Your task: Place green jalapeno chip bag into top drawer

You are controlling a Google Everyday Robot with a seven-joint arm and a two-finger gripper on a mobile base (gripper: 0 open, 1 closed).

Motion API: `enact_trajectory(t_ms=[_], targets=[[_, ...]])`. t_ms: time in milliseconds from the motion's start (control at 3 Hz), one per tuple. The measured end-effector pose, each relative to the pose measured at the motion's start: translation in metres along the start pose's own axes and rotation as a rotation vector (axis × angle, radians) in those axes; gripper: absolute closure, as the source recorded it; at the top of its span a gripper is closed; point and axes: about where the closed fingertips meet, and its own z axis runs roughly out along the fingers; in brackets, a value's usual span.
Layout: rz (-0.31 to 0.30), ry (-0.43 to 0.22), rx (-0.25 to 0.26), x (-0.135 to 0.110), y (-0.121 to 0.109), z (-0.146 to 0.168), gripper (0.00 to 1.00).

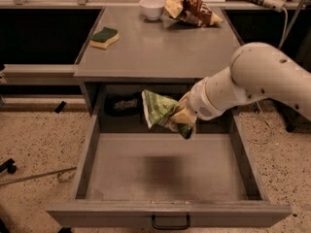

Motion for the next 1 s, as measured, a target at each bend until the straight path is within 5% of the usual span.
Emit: enact_trajectory(t_ms=[667,1000], targets=[[0.077,-0.127,-0.136,0.043,0.017,0.107,1.0],[0.116,-0.157,-0.143,0.056,0.034,0.127,1.0]])
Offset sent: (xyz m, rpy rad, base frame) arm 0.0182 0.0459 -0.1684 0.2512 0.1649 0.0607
